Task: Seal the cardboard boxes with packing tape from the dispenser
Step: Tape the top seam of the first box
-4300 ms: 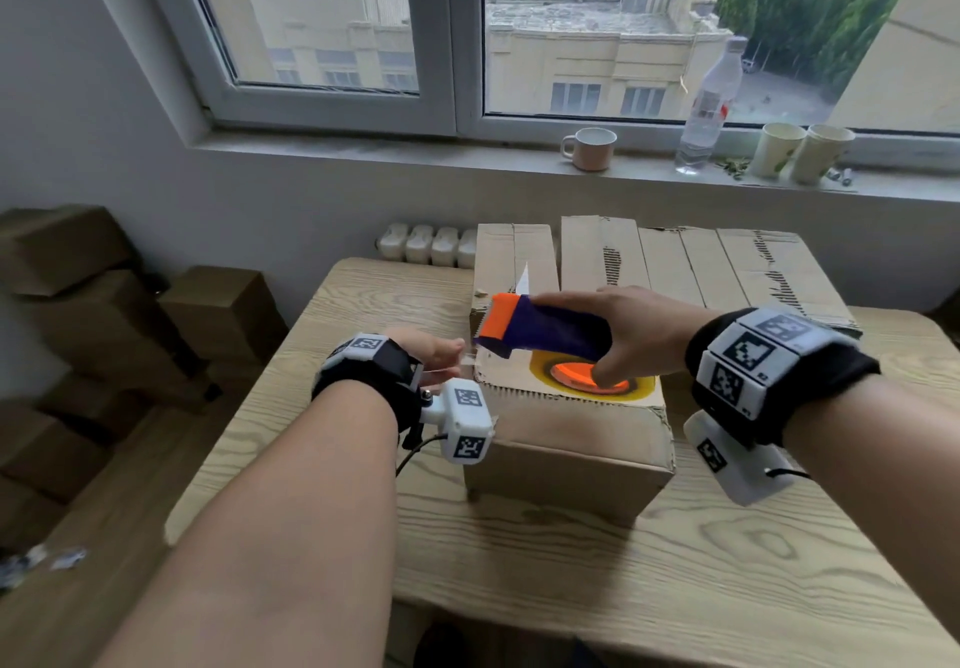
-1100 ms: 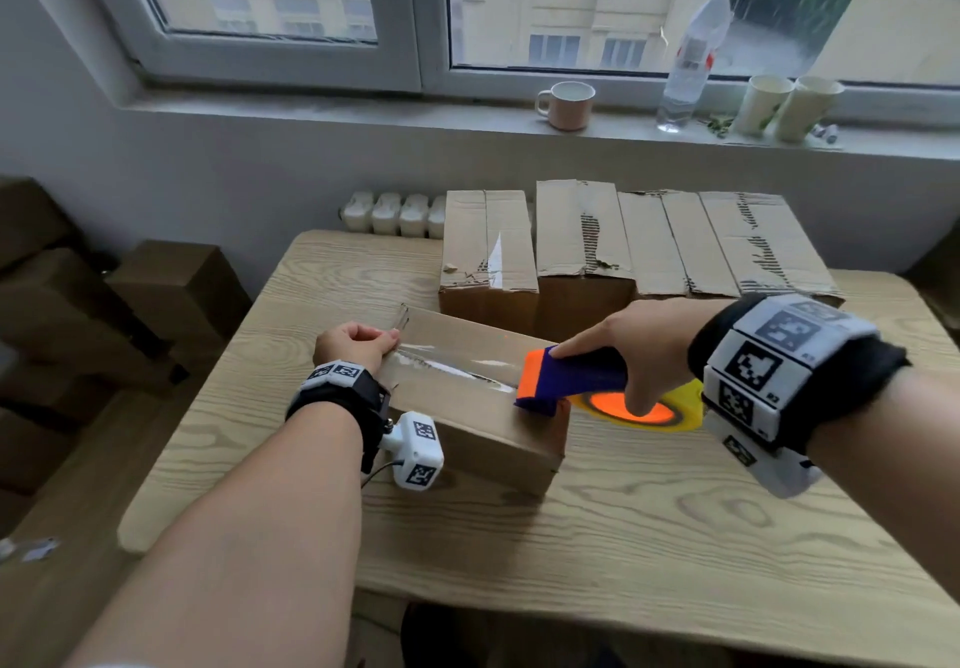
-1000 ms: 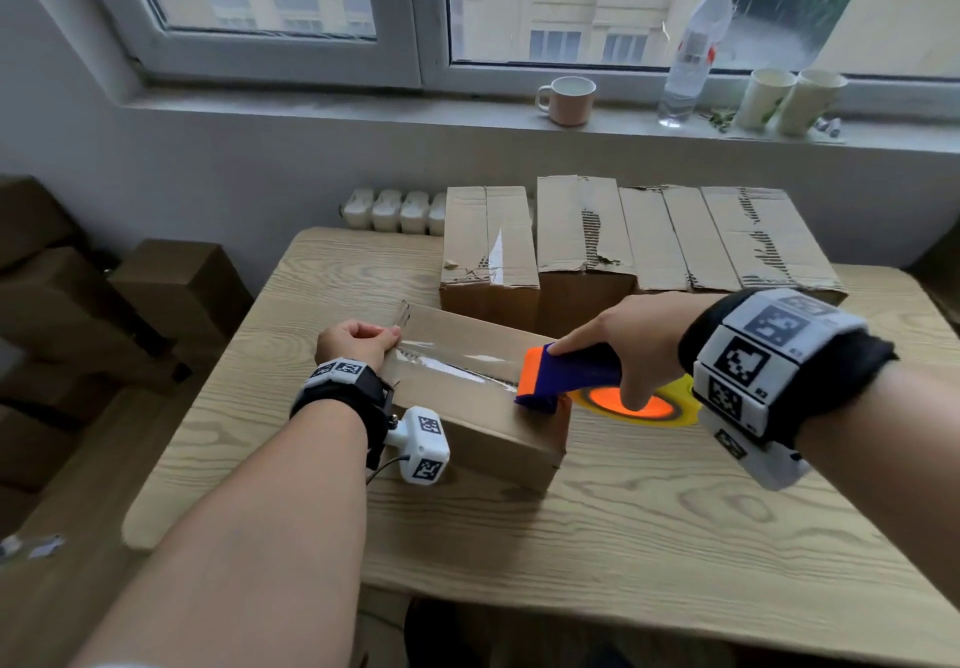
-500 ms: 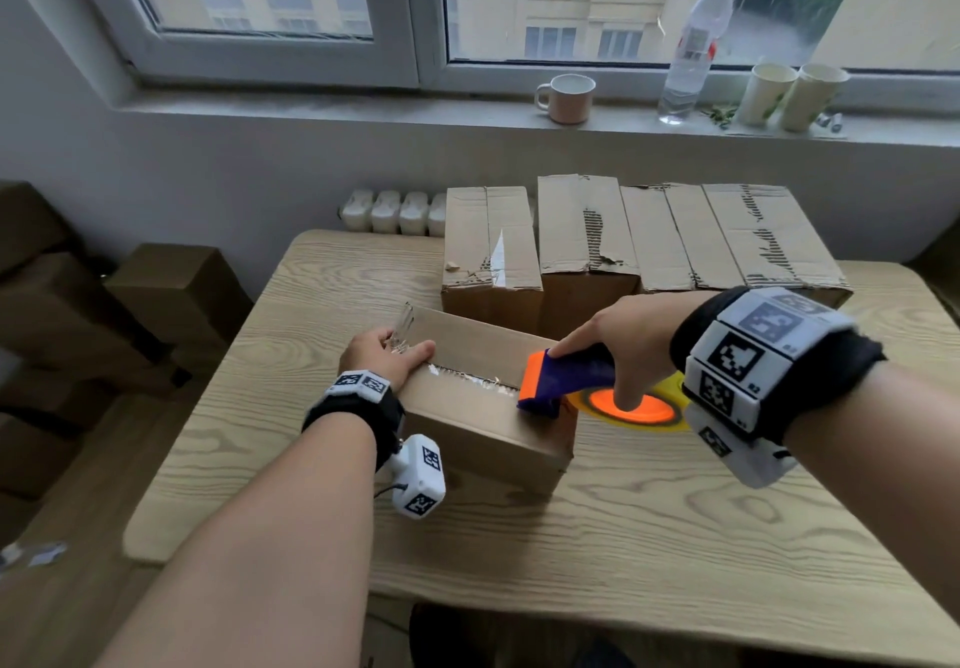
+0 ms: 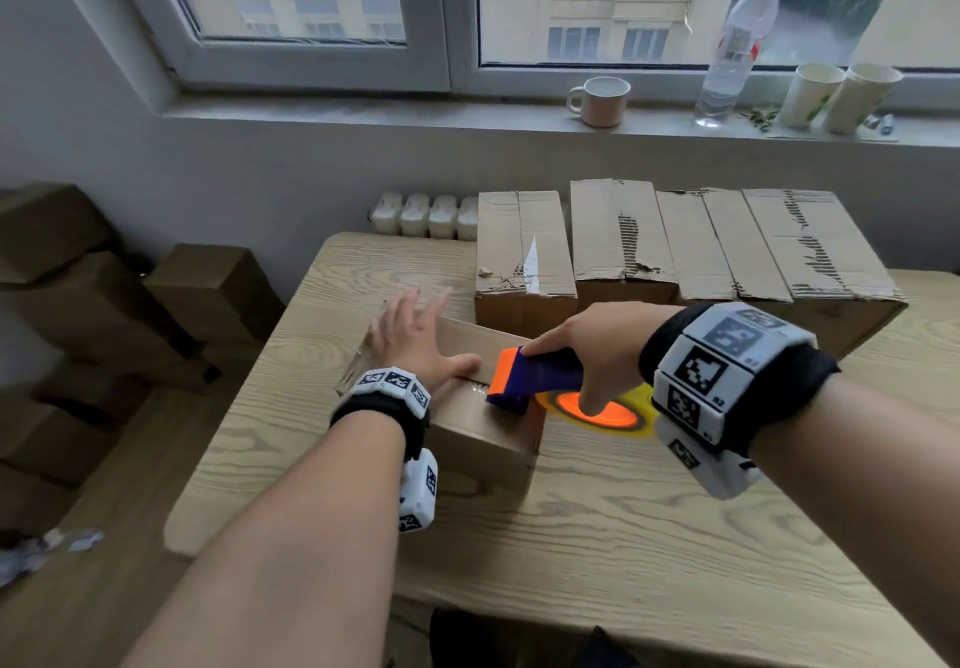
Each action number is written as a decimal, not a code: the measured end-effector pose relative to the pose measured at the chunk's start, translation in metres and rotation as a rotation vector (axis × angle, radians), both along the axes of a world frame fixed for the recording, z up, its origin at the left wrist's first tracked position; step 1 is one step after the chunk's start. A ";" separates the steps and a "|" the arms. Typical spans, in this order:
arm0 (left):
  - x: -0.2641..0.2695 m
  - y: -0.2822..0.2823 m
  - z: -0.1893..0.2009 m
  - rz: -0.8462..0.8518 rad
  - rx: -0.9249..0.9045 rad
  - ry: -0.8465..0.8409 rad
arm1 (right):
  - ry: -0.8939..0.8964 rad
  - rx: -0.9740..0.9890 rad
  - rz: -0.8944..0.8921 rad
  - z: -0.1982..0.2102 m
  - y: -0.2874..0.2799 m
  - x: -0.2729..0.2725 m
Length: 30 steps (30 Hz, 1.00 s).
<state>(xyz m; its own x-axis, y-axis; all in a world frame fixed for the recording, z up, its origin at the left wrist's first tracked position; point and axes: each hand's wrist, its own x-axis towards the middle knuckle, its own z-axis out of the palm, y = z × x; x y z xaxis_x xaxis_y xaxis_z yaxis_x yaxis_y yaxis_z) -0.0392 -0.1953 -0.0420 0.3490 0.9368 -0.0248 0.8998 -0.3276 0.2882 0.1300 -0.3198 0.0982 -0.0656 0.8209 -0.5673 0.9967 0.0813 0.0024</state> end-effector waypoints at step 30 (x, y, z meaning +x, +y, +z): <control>0.003 -0.003 -0.021 -0.069 -0.172 0.002 | -0.004 -0.035 -0.117 -0.008 -0.056 0.062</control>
